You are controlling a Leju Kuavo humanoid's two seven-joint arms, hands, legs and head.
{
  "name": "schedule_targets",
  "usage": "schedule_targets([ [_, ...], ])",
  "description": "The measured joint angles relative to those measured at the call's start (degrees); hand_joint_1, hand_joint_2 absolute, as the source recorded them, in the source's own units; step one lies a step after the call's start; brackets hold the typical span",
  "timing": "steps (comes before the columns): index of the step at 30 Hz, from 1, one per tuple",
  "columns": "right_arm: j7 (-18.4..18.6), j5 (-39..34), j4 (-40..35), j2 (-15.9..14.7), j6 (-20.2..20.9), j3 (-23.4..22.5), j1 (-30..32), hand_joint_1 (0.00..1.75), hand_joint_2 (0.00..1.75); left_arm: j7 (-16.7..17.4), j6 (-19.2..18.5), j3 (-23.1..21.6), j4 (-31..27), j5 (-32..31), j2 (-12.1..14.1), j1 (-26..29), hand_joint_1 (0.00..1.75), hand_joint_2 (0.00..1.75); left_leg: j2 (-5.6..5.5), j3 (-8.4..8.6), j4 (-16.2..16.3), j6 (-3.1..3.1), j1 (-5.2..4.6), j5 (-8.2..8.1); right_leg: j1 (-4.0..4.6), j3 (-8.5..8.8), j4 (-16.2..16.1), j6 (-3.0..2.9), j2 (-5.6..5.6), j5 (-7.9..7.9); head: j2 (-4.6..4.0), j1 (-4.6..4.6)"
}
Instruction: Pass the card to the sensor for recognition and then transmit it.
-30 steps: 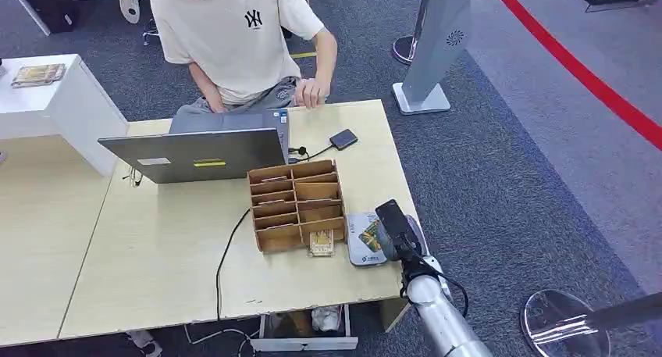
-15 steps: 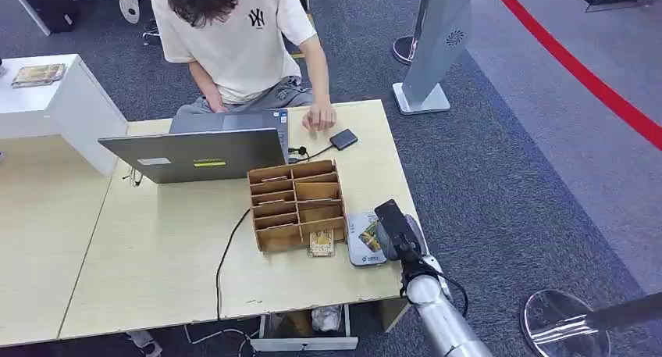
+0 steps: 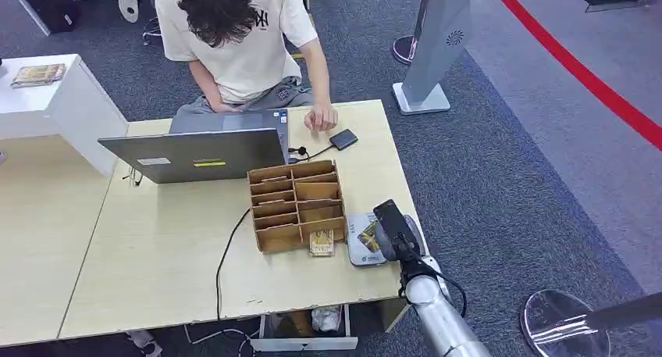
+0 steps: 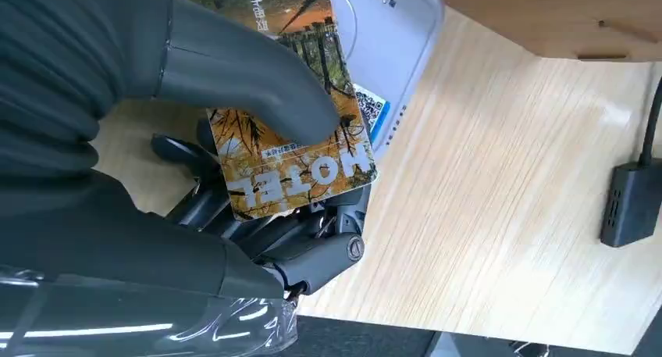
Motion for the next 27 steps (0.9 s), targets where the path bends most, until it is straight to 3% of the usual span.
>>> schedule_targets([
  [27, 0.2, 0.9, -0.5, 0.1, 0.2, 0.0, 0.1, 1.75, 1.75, -0.1, 0.0, 0.9, -0.8, 0.1, -0.5, 0.0, 0.0, 0.0, 0.0, 0.0, 0.0, 0.0, 0.0, 0.0, 0.0, 0.0, 0.0, 0.0, 0.0, 0.0, 0.0, 0.0],
])
